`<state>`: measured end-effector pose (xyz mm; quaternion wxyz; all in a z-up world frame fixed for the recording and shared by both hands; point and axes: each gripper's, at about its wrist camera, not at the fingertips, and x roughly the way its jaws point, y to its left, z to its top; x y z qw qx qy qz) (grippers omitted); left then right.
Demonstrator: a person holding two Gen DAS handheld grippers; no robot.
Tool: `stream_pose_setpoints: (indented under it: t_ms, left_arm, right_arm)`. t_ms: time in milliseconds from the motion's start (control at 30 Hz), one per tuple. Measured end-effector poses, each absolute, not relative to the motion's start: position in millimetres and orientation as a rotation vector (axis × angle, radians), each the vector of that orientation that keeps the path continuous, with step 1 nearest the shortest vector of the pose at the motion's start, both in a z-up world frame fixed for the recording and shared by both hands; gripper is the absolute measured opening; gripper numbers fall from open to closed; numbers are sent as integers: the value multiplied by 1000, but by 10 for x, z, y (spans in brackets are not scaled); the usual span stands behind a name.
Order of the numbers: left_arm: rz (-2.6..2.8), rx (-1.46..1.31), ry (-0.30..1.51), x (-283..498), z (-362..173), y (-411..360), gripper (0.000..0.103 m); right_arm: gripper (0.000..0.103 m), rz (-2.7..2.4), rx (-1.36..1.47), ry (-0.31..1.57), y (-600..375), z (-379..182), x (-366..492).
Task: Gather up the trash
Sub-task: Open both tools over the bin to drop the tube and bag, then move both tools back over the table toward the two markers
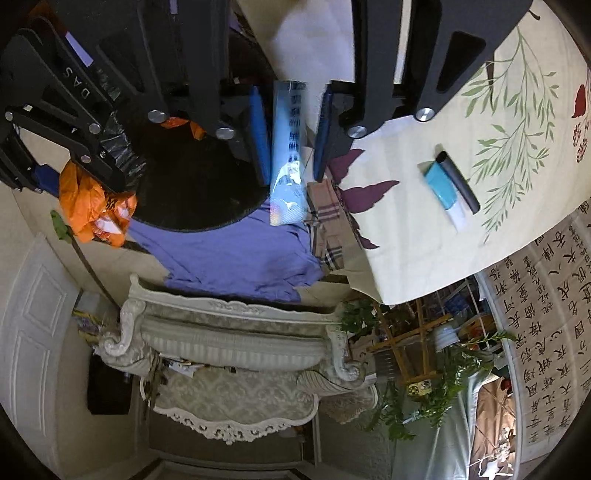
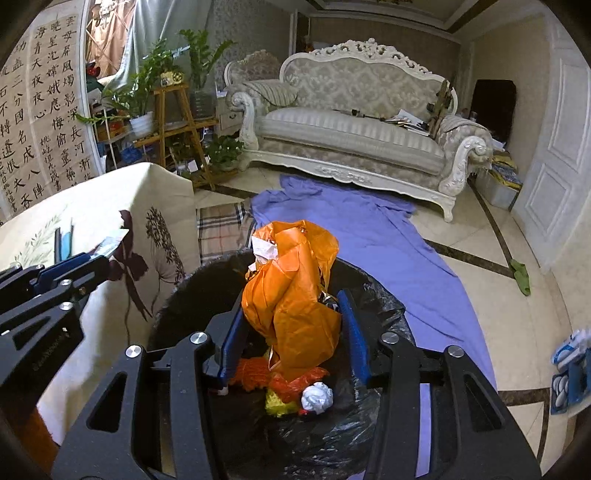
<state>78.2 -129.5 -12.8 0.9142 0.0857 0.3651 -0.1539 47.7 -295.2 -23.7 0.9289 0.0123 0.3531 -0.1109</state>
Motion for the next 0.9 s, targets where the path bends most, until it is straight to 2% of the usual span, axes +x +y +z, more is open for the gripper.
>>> stream_pose_setpoints:
  t_ms: [67, 233, 433, 900]
  left_arm:
    - [-309, 171, 755, 796, -153, -1293, 46]
    - [-286, 160, 765, 785, -183, -1222, 54]
    - [-240, 148, 772, 765, -157, -1086, 58]
    - [-54, 69, 855, 905, -243, -326, 58]
  right_arm:
    - [58, -233, 34, 721, -2965, -246, 473]
    - [58, -243, 50, 725, -3007, -266, 467]
    - [58, -222, 60, 722, -2879, -223, 470]
    - [58, -49, 27, 751, -2190, -245, 649]
